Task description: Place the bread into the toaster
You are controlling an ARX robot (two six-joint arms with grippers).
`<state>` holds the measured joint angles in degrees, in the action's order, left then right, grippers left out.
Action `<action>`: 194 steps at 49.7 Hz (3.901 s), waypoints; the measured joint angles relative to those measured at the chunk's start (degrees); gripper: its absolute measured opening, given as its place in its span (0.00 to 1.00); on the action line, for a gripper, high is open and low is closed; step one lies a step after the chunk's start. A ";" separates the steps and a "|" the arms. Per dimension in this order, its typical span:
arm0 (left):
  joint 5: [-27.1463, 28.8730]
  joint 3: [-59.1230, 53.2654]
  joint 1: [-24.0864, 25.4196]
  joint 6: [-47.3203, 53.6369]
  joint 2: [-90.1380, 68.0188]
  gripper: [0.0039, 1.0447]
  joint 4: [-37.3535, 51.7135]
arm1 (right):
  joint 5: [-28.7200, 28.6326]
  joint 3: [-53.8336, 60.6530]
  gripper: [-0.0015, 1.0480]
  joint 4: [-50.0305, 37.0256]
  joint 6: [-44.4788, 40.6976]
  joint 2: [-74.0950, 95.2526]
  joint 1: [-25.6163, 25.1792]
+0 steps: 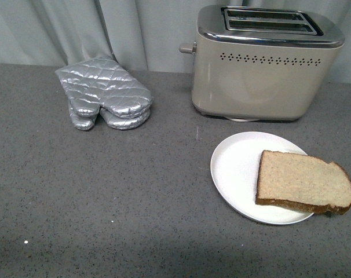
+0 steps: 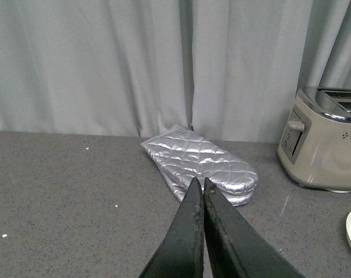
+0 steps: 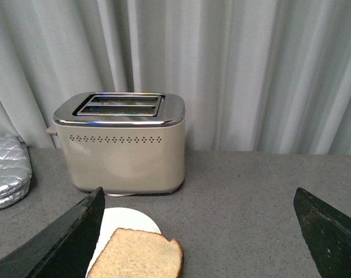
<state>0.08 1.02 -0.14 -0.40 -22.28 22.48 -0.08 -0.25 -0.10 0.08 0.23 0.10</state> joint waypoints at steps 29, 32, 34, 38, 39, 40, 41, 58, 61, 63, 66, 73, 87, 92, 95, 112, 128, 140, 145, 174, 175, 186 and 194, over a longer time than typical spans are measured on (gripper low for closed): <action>0.00 0.00 0.00 0.00 11.89 0.03 -11.87 | 0.00 0.00 0.91 0.00 0.00 0.00 0.00; 0.02 0.02 0.00 -0.02 14.05 0.03 -14.25 | 0.00 0.00 0.91 0.00 0.00 0.00 0.00; -0.09 0.02 0.00 0.00 18.01 0.03 -19.96 | 0.00 0.00 0.91 0.00 0.00 0.00 0.00; -0.07 0.02 0.00 0.00 21.88 0.03 -22.21 | 0.00 0.00 0.91 0.00 0.00 0.00 0.00; -0.07 0.02 0.00 0.00 21.92 0.03 -22.25 | 0.00 0.00 0.91 0.00 0.00 0.00 0.00; -0.07 0.02 0.00 -0.04 21.94 0.04 -22.32 | 0.00 0.00 0.91 0.00 0.00 0.00 0.00; -0.07 0.02 0.00 -0.04 21.94 0.05 -22.34 | 0.00 0.00 0.91 0.00 0.00 0.00 0.00; -0.07 0.02 0.00 -0.02 22.05 0.71 -22.36 | 0.74 -8.50 0.91 -5.79 -5.03 38.91 -2.21; -0.07 0.02 0.00 -0.02 22.05 0.83 -22.36 | -1.11 -10.71 0.91 -10.38 -2.99 48.70 -3.13; -0.07 0.02 0.00 -0.02 22.05 0.88 -22.36 | -2.60 -12.63 0.91 -12.41 -1.62 55.06 -3.78; -0.07 0.02 0.00 0.11 22.05 0.96 -22.36 | -4.33 -15.04 0.91 -14.16 0.42 62.47 -4.57; -0.07 0.02 0.00 0.13 22.05 0.94 -22.36 | -11.13 -22.18 0.91 -16.96 5.92 80.52 -7.30; -0.07 0.02 0.00 0.13 22.05 0.94 -22.36 | -17.84 -32.94 0.91 -12.02 6.73 99.97 -9.53; -0.07 0.02 0.00 0.11 22.05 0.94 -22.36 | -17.70 -34.58 0.91 -10.58 6.05 103.08 -9.31; -0.07 0.02 0.00 0.11 22.05 0.94 -22.36 | -18.10 -35.36 0.91 -9.97 6.16 104.54 -8.92; -0.07 0.02 0.00 0.11 22.05 0.94 -22.36 | -19.50 -40.06 0.84 -9.90 12.44 111.30 -5.49; -0.07 0.02 0.00 0.13 22.05 0.94 -22.36 | -18.51 -43.91 0.30 -5.29 16.87 113.28 -4.81; -0.07 0.02 0.00 0.11 22.05 0.94 -22.36 | -20.70 -43.85 0.01 -1.18 21.27 108.45 -4.79; -0.07 0.02 0.00 0.11 22.05 0.94 -22.36 | -23.26 -42.88 0.01 0.90 25.59 102.79 -4.33; -0.07 0.02 0.00 0.11 22.05 0.94 -22.36 | -2.64 -47.36 0.01 4.33 63.52 72.22 9.22; -0.07 0.02 0.00 0.11 22.05 0.94 -22.36 | 0.35 -48.85 0.01 4.79 64.72 72.70 10.10; -0.07 0.02 0.00 0.11 22.05 0.94 -22.36 | 15.85 -59.43 0.01 7.30 73.70 80.74 15.56; -0.07 0.02 0.00 0.11 22.05 0.94 -22.36 | 17.77 -65.05 0.01 9.38 78.20 86.60 17.70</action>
<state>0.01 1.04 -0.14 -0.30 -0.23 0.12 17.69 -65.30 9.28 78.28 86.83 17.80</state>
